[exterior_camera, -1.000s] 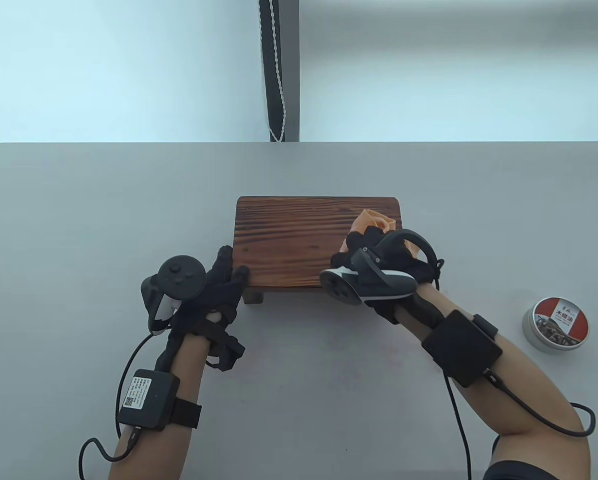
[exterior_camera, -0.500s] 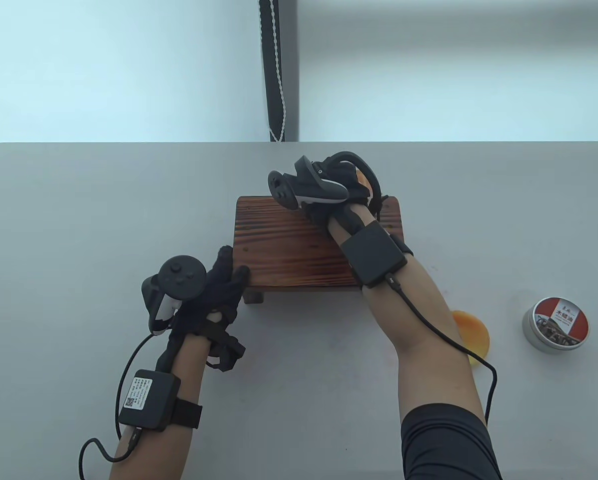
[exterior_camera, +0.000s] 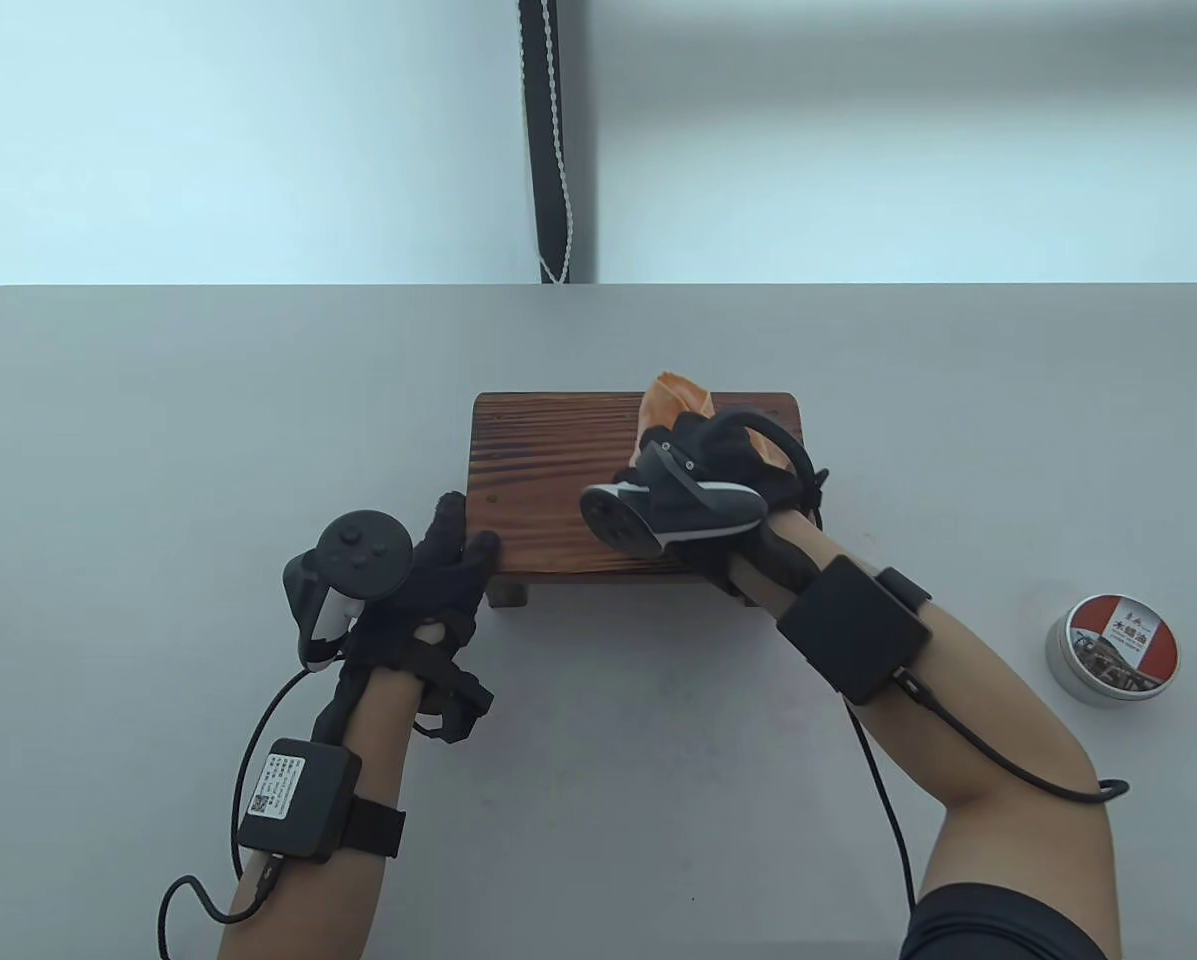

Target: Dip and apply wood wax on stool

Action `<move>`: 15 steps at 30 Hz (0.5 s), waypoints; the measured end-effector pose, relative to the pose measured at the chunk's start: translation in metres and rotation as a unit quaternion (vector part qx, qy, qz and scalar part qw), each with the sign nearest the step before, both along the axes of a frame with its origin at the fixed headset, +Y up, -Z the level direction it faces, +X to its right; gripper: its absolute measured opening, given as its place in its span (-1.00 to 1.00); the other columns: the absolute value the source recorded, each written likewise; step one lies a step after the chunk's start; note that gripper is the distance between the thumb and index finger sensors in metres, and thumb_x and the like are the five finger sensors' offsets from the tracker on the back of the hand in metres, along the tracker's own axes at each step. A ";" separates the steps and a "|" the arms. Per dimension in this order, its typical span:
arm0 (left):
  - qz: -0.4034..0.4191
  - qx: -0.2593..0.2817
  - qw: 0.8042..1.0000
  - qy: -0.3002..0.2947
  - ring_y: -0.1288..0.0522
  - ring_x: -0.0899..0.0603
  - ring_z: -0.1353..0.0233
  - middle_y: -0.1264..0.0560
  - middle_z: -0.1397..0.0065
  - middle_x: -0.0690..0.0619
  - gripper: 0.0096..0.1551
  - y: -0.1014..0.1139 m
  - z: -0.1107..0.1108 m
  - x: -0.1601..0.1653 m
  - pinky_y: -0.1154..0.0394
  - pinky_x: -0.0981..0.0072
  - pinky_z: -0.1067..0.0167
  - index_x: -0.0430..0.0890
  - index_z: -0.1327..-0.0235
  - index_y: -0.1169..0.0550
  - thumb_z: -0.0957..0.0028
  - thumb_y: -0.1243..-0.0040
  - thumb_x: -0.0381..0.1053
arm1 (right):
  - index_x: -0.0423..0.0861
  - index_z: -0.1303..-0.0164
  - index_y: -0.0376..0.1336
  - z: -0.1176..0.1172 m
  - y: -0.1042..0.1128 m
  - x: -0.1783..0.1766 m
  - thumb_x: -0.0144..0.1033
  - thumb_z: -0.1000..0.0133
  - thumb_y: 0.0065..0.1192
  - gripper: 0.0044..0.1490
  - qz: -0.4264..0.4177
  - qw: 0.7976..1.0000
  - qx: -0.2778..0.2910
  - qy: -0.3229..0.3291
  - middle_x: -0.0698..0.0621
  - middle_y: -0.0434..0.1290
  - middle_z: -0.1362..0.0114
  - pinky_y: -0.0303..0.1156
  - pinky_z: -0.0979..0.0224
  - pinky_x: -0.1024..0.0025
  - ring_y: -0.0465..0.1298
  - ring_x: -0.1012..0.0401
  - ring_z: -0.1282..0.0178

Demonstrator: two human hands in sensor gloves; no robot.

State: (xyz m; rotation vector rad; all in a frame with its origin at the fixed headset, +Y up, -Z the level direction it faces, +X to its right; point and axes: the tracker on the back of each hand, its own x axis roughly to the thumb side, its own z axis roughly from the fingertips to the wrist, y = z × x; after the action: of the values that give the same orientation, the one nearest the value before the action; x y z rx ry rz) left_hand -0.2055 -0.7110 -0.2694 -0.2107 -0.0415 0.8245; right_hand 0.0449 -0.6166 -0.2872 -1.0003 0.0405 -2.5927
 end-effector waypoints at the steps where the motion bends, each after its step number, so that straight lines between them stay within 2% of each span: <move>1: 0.001 -0.001 1.000 -0.001 -0.68 -0.29 0.01 -0.62 -0.12 -0.35 0.01 0.000 0.000 0.000 -0.48 -0.58 -0.22 -0.46 -0.72 -0.14 -0.28 -0.05 0.21 | 0.09 -0.29 0.44 0.012 0.000 0.005 -0.33 -0.10 0.57 -0.48 0.000 1.000 0.002 0.005 -0.35 0.62 -0.45 0.66 0.20 -0.27 0.68 -0.35 -0.02; 3: 0.003 0.000 1.000 -0.001 -0.68 -0.30 0.01 -0.62 -0.12 -0.36 0.01 0.000 0.000 0.000 -0.47 -0.58 -0.22 -0.46 -0.71 -0.14 -0.28 -0.05 0.20 | 0.09 -0.29 0.44 0.032 0.000 0.015 -0.33 -0.10 0.57 -0.48 0.007 1.000 0.007 0.011 -0.34 0.62 -0.45 0.67 0.20 -0.26 0.68 -0.34 -0.02; 6: 0.002 0.000 1.000 -0.003 -0.68 -0.31 0.01 -0.61 -0.12 -0.36 0.01 0.000 0.000 0.000 -0.47 -0.58 -0.22 -0.46 -0.71 -0.14 -0.28 -0.05 0.20 | 0.09 -0.29 0.44 0.041 -0.001 0.020 -0.33 -0.10 0.57 -0.48 0.004 1.000 0.014 0.007 -0.35 0.62 -0.45 0.67 0.20 -0.26 0.68 -0.34 -0.03; 11: 0.000 0.001 1.000 -0.006 -0.67 -0.31 0.00 -0.61 -0.13 -0.36 0.00 0.000 -0.001 0.000 -0.47 -0.57 -0.23 -0.46 -0.71 -0.14 -0.29 -0.04 0.19 | 0.09 -0.28 0.45 0.023 -0.003 0.005 -0.33 -0.09 0.57 -0.48 -0.005 1.000 0.023 0.000 -0.35 0.62 -0.44 0.66 0.20 -0.27 0.68 -0.35 -0.02; 15: 0.002 0.000 1.000 -0.009 -0.68 -0.30 0.01 -0.61 -0.12 -0.36 0.01 0.000 -0.001 -0.001 -0.50 -0.53 -0.19 -0.46 -0.72 -0.13 -0.28 -0.05 0.20 | 0.10 -0.28 0.44 -0.011 -0.005 -0.020 -0.34 -0.10 0.57 -0.48 -0.013 0.999 0.030 -0.009 -0.35 0.62 -0.45 0.66 0.19 -0.28 0.68 -0.35 -0.02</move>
State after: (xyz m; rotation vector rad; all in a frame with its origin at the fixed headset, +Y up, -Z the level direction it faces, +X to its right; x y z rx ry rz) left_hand -0.2066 -0.7110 -0.2702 -0.2174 -0.0591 0.8259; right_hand 0.0247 -0.6215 -0.2978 -0.9609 0.1280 -2.6073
